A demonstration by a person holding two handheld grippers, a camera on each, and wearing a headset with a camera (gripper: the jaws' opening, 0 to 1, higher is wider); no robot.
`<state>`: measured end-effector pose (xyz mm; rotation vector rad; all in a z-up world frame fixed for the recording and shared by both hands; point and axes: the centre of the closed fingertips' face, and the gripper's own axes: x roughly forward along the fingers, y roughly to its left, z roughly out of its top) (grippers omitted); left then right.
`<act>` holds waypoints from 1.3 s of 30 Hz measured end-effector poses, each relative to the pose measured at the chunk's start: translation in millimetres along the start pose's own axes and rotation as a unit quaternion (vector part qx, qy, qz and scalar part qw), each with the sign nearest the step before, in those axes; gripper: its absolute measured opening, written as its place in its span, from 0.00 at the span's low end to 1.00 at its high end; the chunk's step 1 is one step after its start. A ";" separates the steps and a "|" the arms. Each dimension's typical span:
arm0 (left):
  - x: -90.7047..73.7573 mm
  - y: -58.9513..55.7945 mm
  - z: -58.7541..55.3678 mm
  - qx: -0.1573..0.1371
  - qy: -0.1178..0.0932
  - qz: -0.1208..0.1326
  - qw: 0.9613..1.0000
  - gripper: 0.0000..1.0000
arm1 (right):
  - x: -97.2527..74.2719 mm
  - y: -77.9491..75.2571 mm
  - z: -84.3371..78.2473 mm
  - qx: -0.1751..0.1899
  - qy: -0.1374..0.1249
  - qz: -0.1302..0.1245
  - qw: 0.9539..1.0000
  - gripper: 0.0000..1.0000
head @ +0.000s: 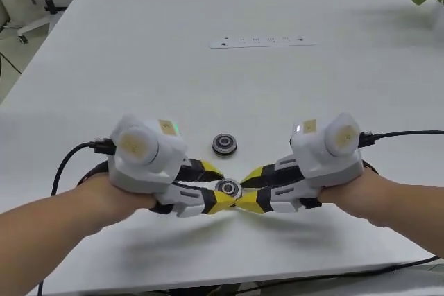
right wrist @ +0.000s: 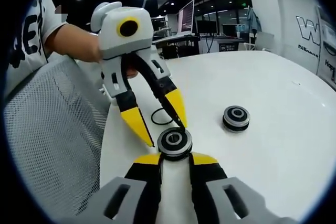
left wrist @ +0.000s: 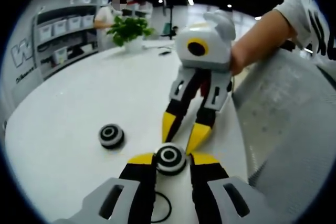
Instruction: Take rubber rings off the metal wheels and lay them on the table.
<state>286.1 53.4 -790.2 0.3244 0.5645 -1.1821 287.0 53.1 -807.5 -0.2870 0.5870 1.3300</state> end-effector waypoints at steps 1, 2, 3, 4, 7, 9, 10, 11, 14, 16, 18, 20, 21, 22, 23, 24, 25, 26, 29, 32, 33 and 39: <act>0.9 -0.4 -1.1 0.001 0.002 -0.001 1.000 0.25 | 0.0 -0.1 -0.2 -0.001 0.000 -0.001 1.000 0.16; 1.3 -0.5 -2.0 0.002 0.005 -0.001 1.000 0.24 | -0.1 -0.1 -0.5 -0.001 0.001 -0.001 1.000 0.15; 1.4 0.9 -2.1 0.003 0.005 0.001 1.000 0.23 | -0.1 -0.3 -0.7 0.000 0.001 -0.001 1.000 0.15; 2.0 2.1 -1.6 0.002 0.004 0.003 1.000 0.22 | -0.1 -0.2 -0.8 0.000 0.001 -0.001 1.000 0.15; 2.9 6.4 -1.4 0.001 0.004 0.012 1.000 0.18 | 0.1 -0.2 -1.2 0.000 0.001 -0.002 1.000 0.15; 3.2 6.6 -1.1 0.002 0.005 0.015 1.000 0.16 | 0.3 -0.5 -1.8 0.000 0.002 -0.003 1.000 0.15; 3.5 5.7 -1.2 0.006 0.006 0.015 1.000 0.15 | 0.3 -0.5 -2.0 0.000 0.003 -0.003 1.000 0.14; 4.0 3.8 -3.5 0.009 0.013 0.012 1.000 0.14 | 0.4 -0.5 -1.9 0.001 0.002 -0.003 1.000 0.14; 4.5 4.6 -1.6 0.009 0.008 0.022 1.000 0.14 | 0.5 -0.7 -2.5 0.004 0.003 -0.003 1.000 0.14; 4.1 5.1 -1.5 0.008 0.008 0.026 1.000 0.14 | 0.5 -1.0 -3.2 0.006 0.004 -0.003 1.000 0.14; 4.2 4.3 -1.7 0.012 0.008 0.031 0.999 0.14 | 0.7 -0.9 -3.2 0.006 0.006 -0.003 1.000 0.14; 4.2 3.4 -1.8 0.019 0.011 0.034 0.999 0.14 | 0.9 -0.2 -3.0 0.005 0.008 -0.003 1.000 0.14; 4.1 3.5 -1.8 0.020 0.012 0.035 0.999 0.14 | 1.0 -0.2 -3.0 0.004 0.008 -0.003 1.000 0.14; 3.7 4.0 -1.9 0.019 0.013 0.037 0.999 0.14 | 0.9 -0.2 -3.2 0.005 0.009 -0.003 1.000 0.14; 3.5 4.0 -1.9 0.019 0.013 0.038 0.999 0.14 | 0.9 -0.2 -3.4 0.006 0.010 -0.003 1.000 0.13; 3.2 3.8 -2.0 0.019 0.013 0.038 0.999 0.14 | 0.9 0.0 -3.7 0.007 0.011 -0.002 1.000 0.13; 3.1 3.7 -2.0 0.019 0.012 0.038 0.999 0.13 | 0.9 0.1 -3.6 0.005 0.012 -0.002 1.000 0.13; 2.9 3.7 -2.0 0.018 0.012 0.039 0.999 0.13 | 1.0 0.4 -3.6 0.005 0.013 -0.002 1.000 0.13; 2.4 3.7 -2.2 0.016 0.011 0.040 0.999 0.13 | 1.1 1.3 -3.7 0.004 0.014 -0.002 1.000 0.13; 2.2 3.3 -2.2 0.015 0.011 0.041 0.999 0.13 | 1.2 1.4 -4.0 0.001 0.016 -0.003 1.000 0.12; 2.1 3.2 -2.2 0.015 0.011 0.041 0.999 0.13 | 1.1 1.3 -4.0 0.002 0.016 -0.003 1.000 0.12; 2.0 3.2 -2.4 0.015 0.011 0.043 0.999 0.13 | -0.8 1.6 -6.5 0.001 0.022 0.000 1.000 0.05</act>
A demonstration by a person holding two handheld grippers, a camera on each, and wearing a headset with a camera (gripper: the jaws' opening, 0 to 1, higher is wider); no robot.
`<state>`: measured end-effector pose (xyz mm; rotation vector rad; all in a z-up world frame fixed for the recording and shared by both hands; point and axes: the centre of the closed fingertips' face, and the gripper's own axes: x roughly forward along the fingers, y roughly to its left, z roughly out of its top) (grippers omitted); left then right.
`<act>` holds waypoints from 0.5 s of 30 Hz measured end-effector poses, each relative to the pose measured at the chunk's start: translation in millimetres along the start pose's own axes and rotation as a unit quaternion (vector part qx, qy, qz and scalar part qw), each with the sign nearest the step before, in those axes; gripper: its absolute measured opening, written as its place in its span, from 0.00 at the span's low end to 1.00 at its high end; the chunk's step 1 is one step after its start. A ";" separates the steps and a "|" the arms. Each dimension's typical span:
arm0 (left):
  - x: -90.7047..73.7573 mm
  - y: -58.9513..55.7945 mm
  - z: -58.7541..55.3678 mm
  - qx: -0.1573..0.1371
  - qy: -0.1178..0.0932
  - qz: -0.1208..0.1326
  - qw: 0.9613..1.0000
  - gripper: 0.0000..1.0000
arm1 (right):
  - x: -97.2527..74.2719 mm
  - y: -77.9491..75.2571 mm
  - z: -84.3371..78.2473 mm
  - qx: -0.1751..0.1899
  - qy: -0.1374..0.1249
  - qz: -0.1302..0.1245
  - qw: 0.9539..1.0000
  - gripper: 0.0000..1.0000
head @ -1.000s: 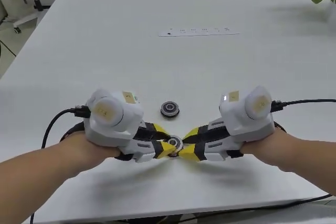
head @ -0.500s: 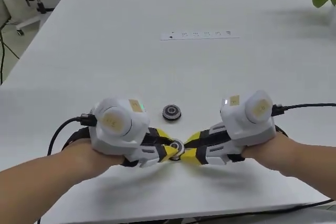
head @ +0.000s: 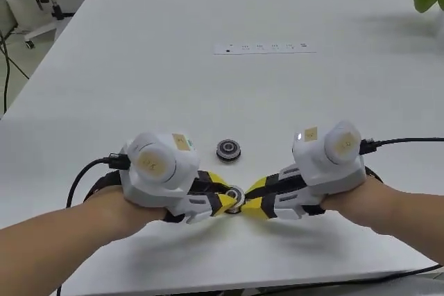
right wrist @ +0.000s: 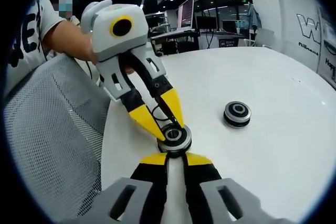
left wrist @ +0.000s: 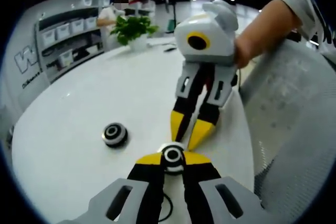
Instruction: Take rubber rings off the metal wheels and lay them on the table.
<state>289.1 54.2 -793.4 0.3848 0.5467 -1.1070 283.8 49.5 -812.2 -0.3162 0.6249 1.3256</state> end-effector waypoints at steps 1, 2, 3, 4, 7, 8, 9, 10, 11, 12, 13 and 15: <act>0.1 -0.1 0.0 0.000 0.000 0.000 1.000 0.13 | -0.4 0.3 -0.8 -0.001 0.002 0.001 1.000 0.03; 0.2 -0.1 0.1 0.000 0.000 0.000 1.000 0.13 | -0.4 0.1 -0.9 0.001 0.001 0.000 1.000 0.02; 0.2 -0.2 0.1 0.000 0.000 0.001 1.000 0.13 | -0.4 0.1 -0.9 0.002 0.002 0.000 1.000 0.02; 0.2 -0.3 0.1 0.000 0.001 0.001 1.000 0.13 | -0.4 0.0 -0.9 0.002 0.002 0.000 1.000 0.02; 0.3 -0.2 -0.1 0.001 0.001 0.002 1.000 0.13 | -0.6 -0.2 -1.2 0.015 -0.001 -0.001 1.000 0.02; 0.3 -0.2 -0.2 0.002 0.002 0.002 1.000 0.13 | -0.6 -0.7 -1.1 0.021 -0.002 -0.001 1.000 0.01; 0.2 -0.1 -0.3 0.003 0.003 0.003 1.000 0.13 | -0.8 -1.8 -0.8 0.035 -0.005 -0.002 0.999 0.00; 0.2 -0.2 -0.4 0.005 0.003 0.004 1.000 0.13 | -0.9 -2.7 -0.8 0.042 -0.006 -0.002 0.999 0.00; 0.2 -0.1 -0.4 0.006 0.004 0.004 1.000 0.13 | -1.0 -3.2 -0.7 0.049 -0.007 -0.002 0.999 0.00; 0.1 -0.1 -0.5 0.008 0.005 0.005 1.000 0.13 | -1.2 -3.4 -0.5 0.060 -0.009 -0.002 0.998 0.00; 0.1 -0.1 -0.6 0.010 0.006 0.005 1.000 0.13 | -1.2 -3.5 -0.4 0.069 -0.011 -0.002 0.998 0.00; 0.1 0.0 -0.8 0.011 0.007 0.005 1.000 0.13 | -1.4 -4.0 -0.5 0.090 -0.015 -0.001 0.996 0.00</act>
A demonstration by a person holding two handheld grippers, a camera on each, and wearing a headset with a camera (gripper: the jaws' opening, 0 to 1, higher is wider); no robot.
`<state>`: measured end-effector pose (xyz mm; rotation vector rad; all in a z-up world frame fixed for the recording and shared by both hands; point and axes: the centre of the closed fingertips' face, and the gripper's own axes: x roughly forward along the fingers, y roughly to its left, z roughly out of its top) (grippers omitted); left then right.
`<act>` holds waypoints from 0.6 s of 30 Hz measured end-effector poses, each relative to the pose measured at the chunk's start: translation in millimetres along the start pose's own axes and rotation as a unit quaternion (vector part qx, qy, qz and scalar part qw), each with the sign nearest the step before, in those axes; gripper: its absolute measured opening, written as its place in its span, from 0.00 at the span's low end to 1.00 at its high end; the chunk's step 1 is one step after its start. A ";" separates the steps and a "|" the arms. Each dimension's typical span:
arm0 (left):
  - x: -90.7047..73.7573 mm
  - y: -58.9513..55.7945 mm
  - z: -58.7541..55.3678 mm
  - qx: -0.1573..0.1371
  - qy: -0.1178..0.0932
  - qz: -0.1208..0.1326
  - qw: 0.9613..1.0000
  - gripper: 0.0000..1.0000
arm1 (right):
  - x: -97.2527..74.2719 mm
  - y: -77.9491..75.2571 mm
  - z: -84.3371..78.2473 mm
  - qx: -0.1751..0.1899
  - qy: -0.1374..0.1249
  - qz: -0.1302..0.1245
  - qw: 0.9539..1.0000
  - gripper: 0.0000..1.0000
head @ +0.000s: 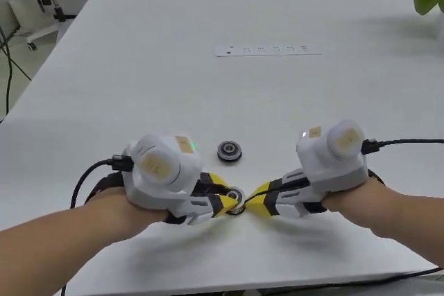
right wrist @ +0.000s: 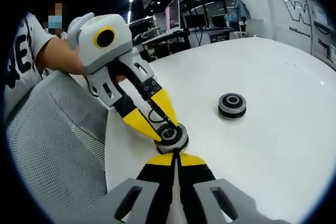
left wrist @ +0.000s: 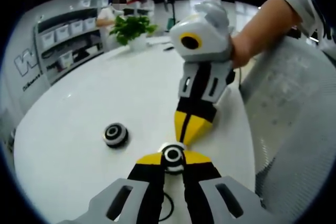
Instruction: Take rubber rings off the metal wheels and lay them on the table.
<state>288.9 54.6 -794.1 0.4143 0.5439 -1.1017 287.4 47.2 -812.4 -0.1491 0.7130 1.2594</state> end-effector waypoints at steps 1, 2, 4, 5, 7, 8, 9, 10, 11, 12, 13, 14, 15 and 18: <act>0.0 0.0 0.0 0.001 0.000 0.000 1.000 0.13 | -0.1 -0.4 0.0 0.008 -0.002 0.000 1.000 0.00; -0.1 -0.1 -0.1 0.002 0.001 0.000 1.000 0.13 | -0.2 -1.0 0.1 0.014 -0.003 0.001 1.000 0.00; -0.2 -0.2 -0.2 0.004 0.001 0.001 1.000 0.13 | -0.7 -1.4 0.8 0.031 -0.009 0.002 0.999 0.00; -0.3 -0.4 -0.2 0.005 0.002 0.000 1.000 0.13 | -1.1 -1.9 1.3 0.040 -0.013 0.003 0.999 0.00; -0.5 -0.7 -0.2 0.006 0.002 0.000 1.000 0.13 | -2.0 -2.2 2.0 0.053 -0.015 0.004 0.998 0.00; -0.7 -0.8 -0.3 0.006 0.002 0.000 1.000 0.13 | -2.5 -2.5 2.5 0.054 -0.017 0.004 0.998 0.00; -0.7 -0.9 -0.3 0.006 0.002 0.000 1.000 0.13 | -2.8 -2.4 2.7 0.059 -0.019 0.005 0.998 0.00; -0.9 -1.0 -0.4 0.007 0.002 0.000 1.000 0.12 | -3.5 -2.7 3.1 0.065 -0.021 0.005 0.998 0.00; -1.1 -1.0 -0.4 0.007 0.002 0.000 1.000 0.12 | -3.8 -2.8 3.5 0.067 -0.022 0.006 0.997 0.00; -1.1 -1.1 -0.5 0.008 0.002 0.000 1.000 0.12 | -4.5 -3.0 4.2 0.072 -0.025 0.006 0.997 0.00; -1.2 -1.2 -0.6 0.008 0.003 0.000 1.000 0.12 | -4.7 -2.9 4.1 0.077 -0.025 0.006 0.997 0.00; -1.3 -1.0 -0.5 0.010 0.004 -0.001 1.000 0.12 | -5.3 -3.1 4.5 0.082 -0.027 0.006 0.996 0.00; -1.4 -1.0 -0.5 0.011 0.004 -0.001 1.000 0.12 | -5.4 -3.2 4.7 0.084 -0.029 0.007 0.996 0.00; -1.4 -1.2 -0.6 0.012 0.005 -0.001 1.000 0.12 | -8.7 -7.0 8.6 0.102 -0.043 0.003 0.994 0.00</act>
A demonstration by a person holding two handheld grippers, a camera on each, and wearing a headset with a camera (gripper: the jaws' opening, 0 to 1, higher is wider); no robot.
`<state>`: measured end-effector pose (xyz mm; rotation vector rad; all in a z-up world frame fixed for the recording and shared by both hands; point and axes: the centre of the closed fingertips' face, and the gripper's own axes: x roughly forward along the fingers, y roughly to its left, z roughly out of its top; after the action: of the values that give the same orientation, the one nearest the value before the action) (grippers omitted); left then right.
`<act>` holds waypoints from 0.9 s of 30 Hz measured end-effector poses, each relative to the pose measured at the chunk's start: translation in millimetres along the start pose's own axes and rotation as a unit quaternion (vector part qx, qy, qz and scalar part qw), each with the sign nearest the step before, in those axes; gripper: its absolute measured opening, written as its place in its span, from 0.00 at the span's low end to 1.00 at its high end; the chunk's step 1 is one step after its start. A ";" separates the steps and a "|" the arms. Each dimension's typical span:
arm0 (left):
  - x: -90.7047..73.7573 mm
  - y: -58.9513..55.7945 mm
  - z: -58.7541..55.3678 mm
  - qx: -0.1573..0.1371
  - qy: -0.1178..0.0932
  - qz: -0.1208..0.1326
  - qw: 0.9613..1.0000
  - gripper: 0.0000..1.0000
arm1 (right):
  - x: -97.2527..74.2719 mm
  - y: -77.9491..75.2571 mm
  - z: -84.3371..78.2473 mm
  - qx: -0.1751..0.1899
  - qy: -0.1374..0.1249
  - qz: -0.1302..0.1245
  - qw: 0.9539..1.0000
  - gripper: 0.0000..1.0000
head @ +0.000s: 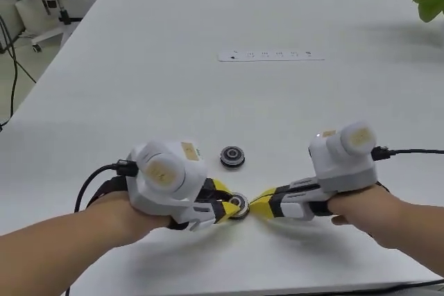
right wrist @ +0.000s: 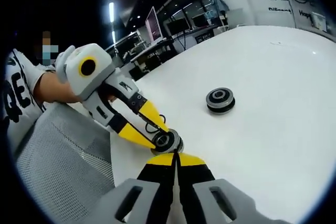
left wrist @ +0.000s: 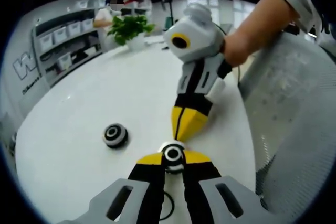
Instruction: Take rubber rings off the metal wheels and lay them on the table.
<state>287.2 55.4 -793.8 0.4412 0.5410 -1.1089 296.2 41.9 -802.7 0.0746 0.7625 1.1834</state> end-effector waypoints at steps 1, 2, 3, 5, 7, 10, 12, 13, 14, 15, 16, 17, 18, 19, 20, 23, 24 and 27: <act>0.0 0.0 -0.1 0.000 0.000 0.000 1.000 0.12 | -0.5 -0.1 2.5 0.008 -0.008 0.002 1.000 0.00; 0.0 0.0 -0.2 -0.001 0.000 0.001 1.000 0.12 | -0.7 0.6 3.2 0.013 -0.010 0.005 1.000 0.00; 0.0 0.0 -0.2 0.000 0.001 0.001 1.000 0.12 | -0.1 1.3 2.9 0.013 -0.010 0.005 1.000 0.00; 0.1 0.1 -0.2 0.000 0.003 0.001 1.000 0.12 | 0.6 3.1 4.1 0.017 -0.014 0.008 1.000 0.00; 0.4 0.2 -0.3 0.001 0.005 0.002 1.000 0.12 | 0.2 3.0 4.3 0.019 -0.015 0.009 1.000 0.00; 0.7 0.2 0.0 0.001 0.007 0.004 1.000 0.12 | -0.5 3.8 4.9 0.021 -0.017 0.013 1.000 0.00; 0.9 0.1 0.0 0.002 0.009 0.004 1.000 0.12 | -0.6 4.3 5.3 0.019 -0.015 0.013 1.000 0.00; 0.9 0.2 0.0 0.003 0.009 0.005 1.000 0.12 | -0.4 4.5 5.4 0.020 -0.016 0.013 1.000 0.00; 0.9 0.2 0.0 0.002 0.009 0.005 1.000 0.12 | -0.5 4.9 5.4 0.022 -0.017 0.014 1.000 0.00; 0.9 0.3 -0.1 0.002 0.009 0.005 1.000 0.12 | -0.4 4.8 5.3 0.024 -0.018 0.014 0.999 0.00; 0.9 0.3 0.0 0.002 0.010 0.006 1.000 0.12 | -0.4 5.3 5.4 0.027 -0.019 0.015 0.999 0.00; 0.9 0.3 0.0 0.001 0.011 0.007 1.000 0.12 | -0.2 5.4 5.5 0.027 -0.019 0.015 0.999 0.00; 0.9 0.3 0.1 0.002 0.011 0.007 1.000 0.12 | -0.2 5.7 5.6 0.025 -0.019 0.014 0.999 0.00; 0.8 0.2 0.1 0.002 0.012 0.007 1.000 0.12 | -0.2 6.4 5.8 0.022 -0.018 0.014 1.000 0.00; 0.9 0.3 0.1 0.001 0.011 0.007 1.000 0.12 | -0.3 6.7 5.9 0.021 -0.018 0.014 1.000 0.00; 0.8 0.3 0.1 0.001 0.012 0.008 1.000 0.12 | 0.1 7.7 6.6 0.014 -0.015 0.014 1.000 0.00; 0.9 0.3 0.2 0.001 0.013 0.008 1.000 0.12 | 0.2 8.0 6.6 0.013 -0.014 0.014 1.000 0.00; 0.8 0.5 0.2 0.000 0.014 0.009 1.000 0.12 | 0.6 10.1 7.6 0.009 -0.012 0.015 1.000 0.00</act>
<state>287.9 55.0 -794.1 0.4614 0.5608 -1.0869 292.4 49.0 -792.9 0.1171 0.7530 1.2026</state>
